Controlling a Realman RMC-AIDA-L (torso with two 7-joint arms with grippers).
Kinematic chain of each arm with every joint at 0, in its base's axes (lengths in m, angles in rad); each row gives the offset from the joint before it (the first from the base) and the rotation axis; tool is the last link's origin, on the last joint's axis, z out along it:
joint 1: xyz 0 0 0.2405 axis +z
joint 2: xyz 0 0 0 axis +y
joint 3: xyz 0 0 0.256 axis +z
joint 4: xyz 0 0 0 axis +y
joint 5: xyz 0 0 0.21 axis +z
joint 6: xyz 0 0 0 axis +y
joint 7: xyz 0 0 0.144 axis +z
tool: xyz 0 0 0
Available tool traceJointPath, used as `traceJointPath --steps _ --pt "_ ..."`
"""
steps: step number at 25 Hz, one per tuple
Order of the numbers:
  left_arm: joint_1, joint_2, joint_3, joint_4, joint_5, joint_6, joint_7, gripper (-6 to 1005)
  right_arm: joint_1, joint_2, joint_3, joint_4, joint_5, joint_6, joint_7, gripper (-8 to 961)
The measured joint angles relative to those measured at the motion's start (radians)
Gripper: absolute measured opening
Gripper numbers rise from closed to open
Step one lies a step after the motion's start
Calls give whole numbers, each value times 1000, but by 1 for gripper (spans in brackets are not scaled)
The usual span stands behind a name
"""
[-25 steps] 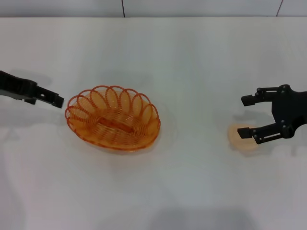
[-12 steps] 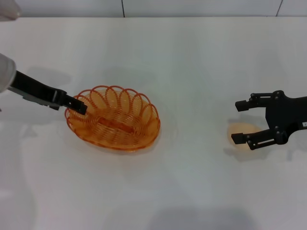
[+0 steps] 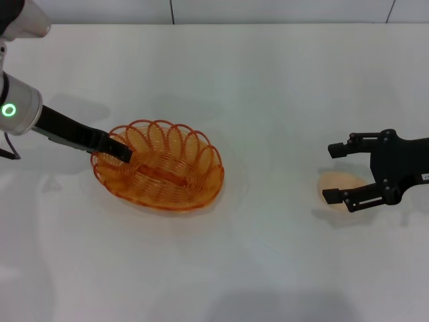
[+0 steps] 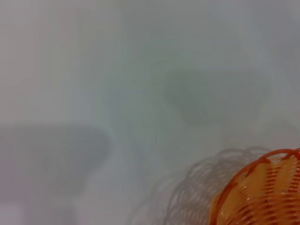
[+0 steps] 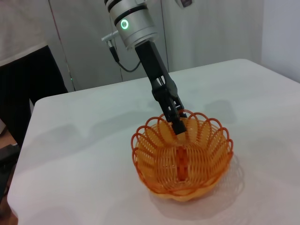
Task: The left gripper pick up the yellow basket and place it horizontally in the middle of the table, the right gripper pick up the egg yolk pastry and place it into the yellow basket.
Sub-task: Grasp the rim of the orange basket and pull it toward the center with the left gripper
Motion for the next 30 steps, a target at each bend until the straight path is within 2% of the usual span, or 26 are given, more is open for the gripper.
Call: traceJointPath --steps 3,14,19,25,30 --pt "1 -2 0 1 1 -4 1 734 -1 0 0 0 0 -2 -3 854" --pt "0 -7 0 3 4 -13 -4 505 -1 -3 1 0 1 -3 -8 852" --pt "0 -7 0 5 -1 -13 -2 274 -1 -4 3 0 1 -3 -8 851" --pt "8 -9 -1 25 -33 -7 1 77 -2 -4 7 0 10 -4 -8 850" --pt "19 -10 -1 46 -111 14 2 74 -8 -4 25 -4 11 -9 -8 849"
